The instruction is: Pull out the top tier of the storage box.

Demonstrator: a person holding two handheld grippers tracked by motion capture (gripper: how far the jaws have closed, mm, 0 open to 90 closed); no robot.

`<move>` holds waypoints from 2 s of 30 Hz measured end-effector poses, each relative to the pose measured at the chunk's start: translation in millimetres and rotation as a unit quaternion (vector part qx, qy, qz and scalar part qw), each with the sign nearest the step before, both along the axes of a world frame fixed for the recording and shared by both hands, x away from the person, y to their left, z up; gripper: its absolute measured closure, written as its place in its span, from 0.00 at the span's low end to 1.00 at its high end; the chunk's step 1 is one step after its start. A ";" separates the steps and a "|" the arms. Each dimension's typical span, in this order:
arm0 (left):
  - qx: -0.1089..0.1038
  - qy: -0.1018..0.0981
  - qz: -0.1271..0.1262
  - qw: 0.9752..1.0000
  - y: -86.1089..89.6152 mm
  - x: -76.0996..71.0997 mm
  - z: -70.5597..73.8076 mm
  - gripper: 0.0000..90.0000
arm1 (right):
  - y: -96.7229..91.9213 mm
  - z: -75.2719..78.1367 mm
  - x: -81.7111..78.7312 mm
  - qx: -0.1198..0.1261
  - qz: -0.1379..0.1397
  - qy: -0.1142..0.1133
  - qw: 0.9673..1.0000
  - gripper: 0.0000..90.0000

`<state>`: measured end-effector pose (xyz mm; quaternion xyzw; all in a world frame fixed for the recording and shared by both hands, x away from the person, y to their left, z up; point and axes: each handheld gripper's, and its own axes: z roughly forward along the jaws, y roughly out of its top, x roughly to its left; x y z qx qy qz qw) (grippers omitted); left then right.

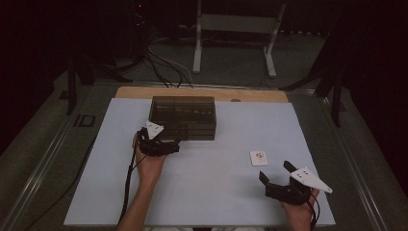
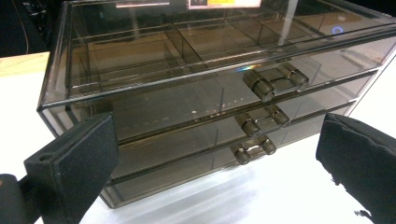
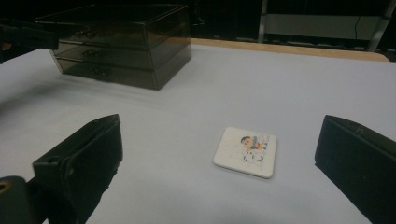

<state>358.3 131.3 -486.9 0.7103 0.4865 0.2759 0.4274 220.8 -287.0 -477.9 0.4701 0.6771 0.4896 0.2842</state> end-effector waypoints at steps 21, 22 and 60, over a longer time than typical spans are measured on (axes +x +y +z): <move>0.014 0.004 0.022 1.000 -10.9 5.7 2.0 0.01 | 1.4 -0.6 1.0 -0.001 0.003 0.003 1.000 0.01; 0.012 0.003 0.024 1.000 -12.4 5.2 2.3 0.01 | 1.4 -0.6 1.0 -0.001 0.003 0.002 1.000 0.01; 0.003 0.022 0.105 0.994 -66.1 3.2 9.3 0.58 | -1.9 0.3 1.4 0.001 -0.005 0.003 1.000 0.01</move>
